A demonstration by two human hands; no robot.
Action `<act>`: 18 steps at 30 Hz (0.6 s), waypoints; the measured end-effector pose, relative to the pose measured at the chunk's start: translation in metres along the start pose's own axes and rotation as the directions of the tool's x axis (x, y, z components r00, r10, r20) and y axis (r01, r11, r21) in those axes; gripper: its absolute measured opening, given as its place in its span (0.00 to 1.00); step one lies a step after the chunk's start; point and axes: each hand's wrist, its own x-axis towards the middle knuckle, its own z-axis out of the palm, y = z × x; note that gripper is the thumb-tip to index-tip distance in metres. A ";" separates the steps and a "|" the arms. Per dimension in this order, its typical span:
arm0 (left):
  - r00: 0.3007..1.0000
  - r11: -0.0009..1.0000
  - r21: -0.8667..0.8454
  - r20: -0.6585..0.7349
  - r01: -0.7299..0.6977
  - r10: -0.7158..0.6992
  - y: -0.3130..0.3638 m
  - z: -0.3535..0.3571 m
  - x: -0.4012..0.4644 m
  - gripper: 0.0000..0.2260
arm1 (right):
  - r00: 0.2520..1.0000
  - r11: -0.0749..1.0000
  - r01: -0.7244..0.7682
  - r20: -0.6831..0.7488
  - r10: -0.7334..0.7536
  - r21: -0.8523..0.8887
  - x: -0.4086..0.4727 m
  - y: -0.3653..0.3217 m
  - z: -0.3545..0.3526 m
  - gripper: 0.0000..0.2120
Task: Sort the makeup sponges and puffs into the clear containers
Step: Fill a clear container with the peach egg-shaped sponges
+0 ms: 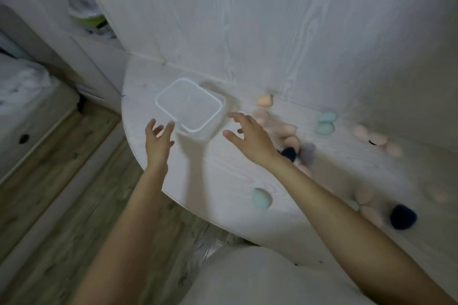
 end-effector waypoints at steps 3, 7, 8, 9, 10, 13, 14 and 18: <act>0.995 0.996 -0.057 0.069 0.074 -0.070 0.012 -0.007 0.045 0.30 | 0.984 0.954 -0.178 0.062 0.168 0.241 0.045 -0.012 0.026 0.31; 0.979 0.994 -0.026 0.176 0.106 -0.100 0.022 -0.010 0.076 0.24 | 0.924 0.811 -0.374 0.109 0.365 0.451 0.078 -0.015 0.042 0.34; 0.980 0.995 -0.034 0.179 0.097 -0.089 0.025 -0.009 0.076 0.21 | 0.924 0.819 -0.373 0.094 0.370 0.436 0.081 -0.015 0.043 0.34; 0.980 0.995 -0.050 0.185 0.081 -0.070 0.027 -0.009 0.074 0.19 | 0.928 0.841 -0.361 0.067 0.367 0.403 0.081 -0.014 0.042 0.34; 0.978 0.996 -0.073 0.203 0.060 -0.044 0.029 -0.007 0.069 0.18 | 0.933 0.865 -0.344 0.029 0.359 0.364 0.078 -0.013 0.040 0.33; 0.952 0.994 -0.111 0.303 -0.004 0.037 0.037 0.000 0.046 0.15 | 0.937 0.923 -0.296 -0.112 0.330 0.245 0.052 -0.009 0.027 0.26; 0.941 0.994 -0.104 0.334 -0.019 0.053 0.038 0.004 0.038 0.14 | 0.936 0.929 -0.293 -0.131 0.327 0.226 0.040 -0.005 0.022 0.23; 0.878 0.997 -0.076 0.478 0.026 0.013 0.023 0.028 0.004 0.14 | 0.897 0.868 -0.353 -0.138 0.420 0.349 -0.010 0.020 0.005 0.14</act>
